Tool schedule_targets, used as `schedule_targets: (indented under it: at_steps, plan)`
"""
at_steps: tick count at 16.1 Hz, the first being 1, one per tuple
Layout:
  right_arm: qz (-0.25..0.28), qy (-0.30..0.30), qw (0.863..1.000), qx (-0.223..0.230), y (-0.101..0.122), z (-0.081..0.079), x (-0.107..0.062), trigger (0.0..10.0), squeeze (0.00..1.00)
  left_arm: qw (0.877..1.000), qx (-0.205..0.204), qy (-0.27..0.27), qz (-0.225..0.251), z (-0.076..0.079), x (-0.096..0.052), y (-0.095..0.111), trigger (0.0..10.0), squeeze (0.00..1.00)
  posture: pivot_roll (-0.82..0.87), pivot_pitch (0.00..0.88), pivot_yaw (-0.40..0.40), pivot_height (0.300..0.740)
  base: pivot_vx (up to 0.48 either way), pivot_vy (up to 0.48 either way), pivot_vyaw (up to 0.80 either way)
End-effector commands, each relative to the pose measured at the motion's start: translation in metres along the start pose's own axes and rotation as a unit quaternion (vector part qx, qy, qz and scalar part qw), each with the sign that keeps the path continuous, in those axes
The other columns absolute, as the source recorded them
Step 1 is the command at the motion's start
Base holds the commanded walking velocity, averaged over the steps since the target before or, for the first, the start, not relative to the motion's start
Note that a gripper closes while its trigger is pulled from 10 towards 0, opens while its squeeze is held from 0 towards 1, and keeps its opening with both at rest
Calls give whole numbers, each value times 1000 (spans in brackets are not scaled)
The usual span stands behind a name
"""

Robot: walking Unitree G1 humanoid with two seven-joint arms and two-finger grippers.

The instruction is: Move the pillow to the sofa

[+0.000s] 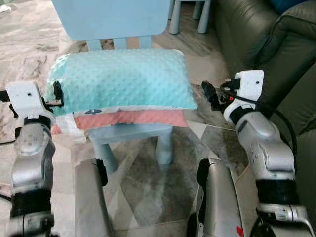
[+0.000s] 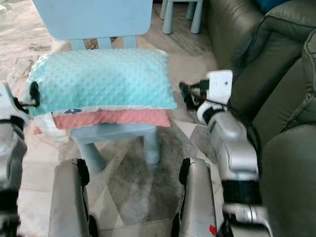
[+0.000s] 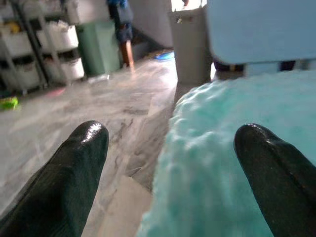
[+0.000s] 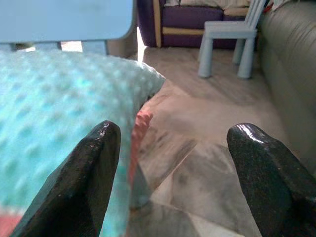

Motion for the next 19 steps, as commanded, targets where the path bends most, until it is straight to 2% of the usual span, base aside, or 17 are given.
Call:
schedule_targets:
  at_steps: [1,2,3,4,5,7,9,10,11,12,13,15,16,19]
  plan:
    - [17,2,1000,-5,9,3,7,10000,0,1000,-2,14,21,-6,14,15,10000,0,22,141,-23,370,0,0,0]
    - [28,7,999,-20,15,4,12,10000,0,999,-15,18,23,-7,22,21,10000,0,22,147,-23,370,0,0,0]
    - [28,20,999,-2,18,5,16,10000,0,998,-46,23,21,-8,28,24,10000,0,23,158,-19,370,0,0,0]
    - [28,26,999,5,21,6,22,10000,0,996,-86,27,10,-10,36,24,10000,0,25,167,-16,370,0,0,0]
    - [36,43,998,13,27,3,32,10000,0,991,-124,34,-23,-12,46,16,10000,0,27,181,-14,370,0,0,0]
    - [43,48,998,2,32,2,41,10000,0,989,-140,19,-36,-9,54,15,10000,0,39,203,-11,370,0,0,0]
    - [52,66,996,-10,40,-2,49,10000,0,983,-172,28,-56,-18,62,16,10000,0,43,224,-9,370,0,0,0]
    - [51,60,996,-43,43,0,56,10000,0,985,-163,29,-57,-27,66,21,10000,0,46,240,-6,370,0,0,0]
    - [48,56,996,-48,42,0,59,10000,0,984,-162,31,-61,-31,68,22,10000,0,46,240,-6,370,0,0,0]
    - [48,60,996,-37,44,-1,62,10000,0,983,-167,41,-64,-36,69,23,10000,0,46,250,-6,370,0,0,0]
    - [42,78,996,-31,44,-7,67,10000,0,976,-192,53,-86,-45,69,18,10000,0,54,265,-4,370,0,0,0]
    - [37,97,995,-6,43,-14,70,10000,0,973,-203,59,-91,-51,70,19,10000,0,60,270,-2,370,0,0,0]
    - [26,111,993,37,40,-20,73,10000,0,970,-216,53,-101,-51,71,20,10000,0,67,270,1,370,0,0,0]
    - [13,143,988,59,35,-39,77,10000,0,959,-252,22,-127,-37,72,16,10000,0,75,270,4,370,0,0,0]
Point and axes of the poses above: a point about 5 cm out from each wrist's last joint towards the gripper, its own x axis pointing out of the wrist towards the gripper, its own y axis along the axis of the wrist's last joint, z = x × y, the point moved 4 cm from there along x, pointing out of the wrist towards the gripper, and after that the axes turned 2 degrees about -x, right-handed, at the moved point
